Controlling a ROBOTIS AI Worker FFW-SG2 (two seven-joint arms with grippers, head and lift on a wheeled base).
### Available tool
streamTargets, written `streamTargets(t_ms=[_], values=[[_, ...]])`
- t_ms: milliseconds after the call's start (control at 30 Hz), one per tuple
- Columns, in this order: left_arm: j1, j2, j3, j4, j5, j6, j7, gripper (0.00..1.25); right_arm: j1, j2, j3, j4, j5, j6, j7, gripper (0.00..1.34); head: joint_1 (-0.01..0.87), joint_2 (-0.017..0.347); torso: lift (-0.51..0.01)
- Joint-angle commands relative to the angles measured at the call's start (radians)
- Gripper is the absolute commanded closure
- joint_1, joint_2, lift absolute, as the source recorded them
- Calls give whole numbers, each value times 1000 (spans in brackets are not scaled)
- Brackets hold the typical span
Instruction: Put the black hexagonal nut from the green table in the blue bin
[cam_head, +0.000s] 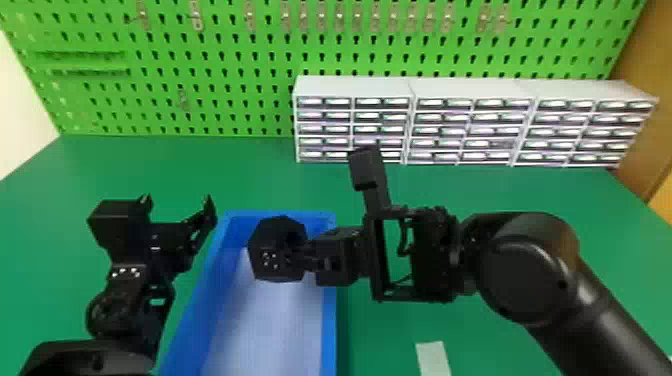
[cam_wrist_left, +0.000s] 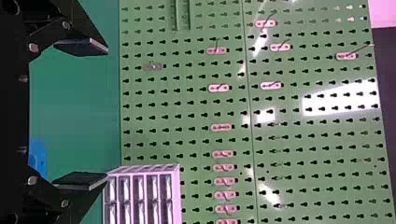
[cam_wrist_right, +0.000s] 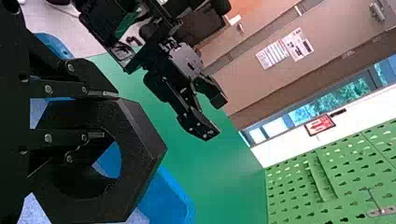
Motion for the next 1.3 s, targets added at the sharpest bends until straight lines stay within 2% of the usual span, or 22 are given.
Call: streamTargets(t_ms=[0, 367, 500, 667, 733, 833, 933, 1167, 1267], values=[[0, -3, 1, 0, 0, 0, 0, 308, -5, 0, 15, 7, -18, 0, 0, 1026, 657, 57, -95], [-1, -3, 3, -1, 0, -3, 0, 308, -36, -8, 84, 21, -50, -6, 0, 1026, 657, 57, -95], [0, -3, 6, -1, 0, -3, 0, 308, -36, -6, 83, 22, -53, -3, 0, 1006, 657, 57, -95], [0, -3, 6, -1, 0, -3, 0, 308, -33, -6, 77, 24, -56, 5, 0, 493, 657, 57, -95], [0, -3, 6, 0, 0, -5, 0, 308, -33, -6, 75, 24, -56, 6, 0, 346, 657, 57, -95], [0, -3, 5, 0, 0, -5, 0, 308, -31, -5, 69, 25, -56, 12, 0, 214, 657, 57, -95], [0, -3, 5, -1, 0, -5, 0, 308, -30, -5, 67, 25, -56, 12, 0, 170, 657, 57, -95], [-1, -3, 5, -1, 0, -5, 0, 308, -30, -5, 64, 25, -50, 17, 0, 165, 657, 57, -95], [5, -3, 11, -1, 0, -6, 0, 308, -47, 5, 63, 24, -28, 81, 0, 165, 657, 57, -95]])
